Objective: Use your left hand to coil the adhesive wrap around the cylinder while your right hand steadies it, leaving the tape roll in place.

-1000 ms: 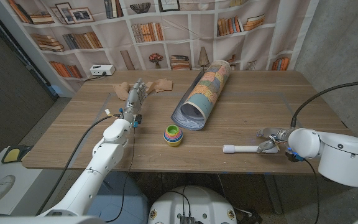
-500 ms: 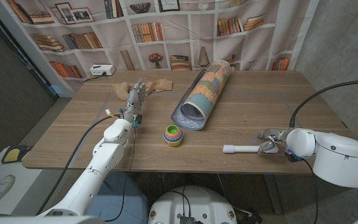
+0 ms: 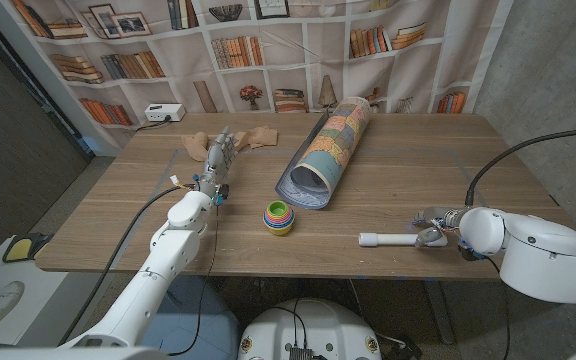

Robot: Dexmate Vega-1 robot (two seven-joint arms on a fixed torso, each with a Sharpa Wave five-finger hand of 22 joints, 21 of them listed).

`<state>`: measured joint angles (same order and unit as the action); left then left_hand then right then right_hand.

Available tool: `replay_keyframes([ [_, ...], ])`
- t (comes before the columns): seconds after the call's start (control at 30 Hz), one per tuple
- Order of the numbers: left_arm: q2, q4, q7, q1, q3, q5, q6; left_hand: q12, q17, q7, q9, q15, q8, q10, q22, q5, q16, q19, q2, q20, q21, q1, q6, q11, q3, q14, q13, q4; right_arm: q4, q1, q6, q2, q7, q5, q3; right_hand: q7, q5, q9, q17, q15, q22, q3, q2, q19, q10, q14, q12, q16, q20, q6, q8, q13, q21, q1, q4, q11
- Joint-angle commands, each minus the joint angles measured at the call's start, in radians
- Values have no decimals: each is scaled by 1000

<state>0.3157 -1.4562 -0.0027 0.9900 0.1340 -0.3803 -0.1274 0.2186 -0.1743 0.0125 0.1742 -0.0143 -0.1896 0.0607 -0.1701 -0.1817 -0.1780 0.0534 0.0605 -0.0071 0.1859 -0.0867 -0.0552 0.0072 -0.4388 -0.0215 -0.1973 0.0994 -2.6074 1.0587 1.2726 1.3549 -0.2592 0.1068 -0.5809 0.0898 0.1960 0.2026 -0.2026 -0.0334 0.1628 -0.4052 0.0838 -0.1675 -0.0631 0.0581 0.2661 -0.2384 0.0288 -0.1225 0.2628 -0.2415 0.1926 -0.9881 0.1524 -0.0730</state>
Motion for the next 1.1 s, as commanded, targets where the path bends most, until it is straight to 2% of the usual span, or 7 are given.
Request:
replay_keyframes([
  [0.03, -2, 2, -4, -1, 1, 2, 0, 3, -4, 4, 6, -7, 2, 5, -5, 0, -6, -3, 7, 3, 8, 1, -6, -2, 0, -4, -5, 4, -10, -12, 26, -3, 2, 23, -28, 6, -3, 4, -5, -57, 4, 5, 11, -20, -17, -12, 10, -9, -4, -27, 8, -8, 3, 1, -1, -5],
  [0.33, 0, -5, -3, 4, -1, 1, 1, 2, -4, 3, 6, -8, 1, 5, -5, 0, -6, -3, 7, 3, 8, 1, -7, -5, 0, -4, -5, 4, -12, -12, 32, -4, 10, 27, -35, 8, -3, 5, -9, -62, 5, 8, 19, -43, -34, -34, 19, -18, -15, -60, 15, -15, 8, 0, -2, -12],
  [0.5, 1, -8, -3, 6, -3, -1, 0, 2, -4, 4, 6, -7, 2, 4, -5, 0, -6, -3, 7, 3, 8, 1, -6, -3, 0, -3, -5, 4, -12, -11, 30, -6, 13, 29, -37, 10, -2, 6, -16, -71, 7, 10, 29, -71, -39, -67, 24, -34, -11, -77, 15, -22, 15, 0, -4, -13],
  [0.87, 3, -15, -2, 10, -2, -2, 0, 2, -4, 3, 6, -7, 2, 5, -5, 0, -6, -3, 7, 3, 8, 2, -6, -4, 0, -3, -5, 4, -9, -1, 28, -4, 18, 15, -24, 10, -3, 7, -28, -81, 9, 15, 34, -112, -70, -95, 41, -49, 2, -109, 20, -31, 25, -2, -2, -17],
  [0.97, 4, -15, -2, 10, -2, -1, 0, 2, -4, 4, 6, -7, 2, 5, -5, 0, -7, -3, 7, 3, 8, 2, -6, -4, 0, -3, -5, 5, -9, 2, 25, -3, 22, 14, -21, 28, -3, 7, -32, -82, 8, 20, 34, -118, -85, -95, 49, -51, 2, -134, 26, -36, 23, -2, -1, -24],
  [1.1, 4, -17, -3, 10, 0, -2, 2, 2, -4, 4, 6, -8, 2, 6, -5, 0, -7, -3, 6, 4, 7, 2, -6, -5, 0, -3, -5, 5, -8, -8, 34, -5, 19, 25, -37, 35, -3, 8, -36, -86, 8, 23, 34, -119, -111, -102, 61, -55, 1, -158, 32, -39, 20, -2, 0, -28],
])
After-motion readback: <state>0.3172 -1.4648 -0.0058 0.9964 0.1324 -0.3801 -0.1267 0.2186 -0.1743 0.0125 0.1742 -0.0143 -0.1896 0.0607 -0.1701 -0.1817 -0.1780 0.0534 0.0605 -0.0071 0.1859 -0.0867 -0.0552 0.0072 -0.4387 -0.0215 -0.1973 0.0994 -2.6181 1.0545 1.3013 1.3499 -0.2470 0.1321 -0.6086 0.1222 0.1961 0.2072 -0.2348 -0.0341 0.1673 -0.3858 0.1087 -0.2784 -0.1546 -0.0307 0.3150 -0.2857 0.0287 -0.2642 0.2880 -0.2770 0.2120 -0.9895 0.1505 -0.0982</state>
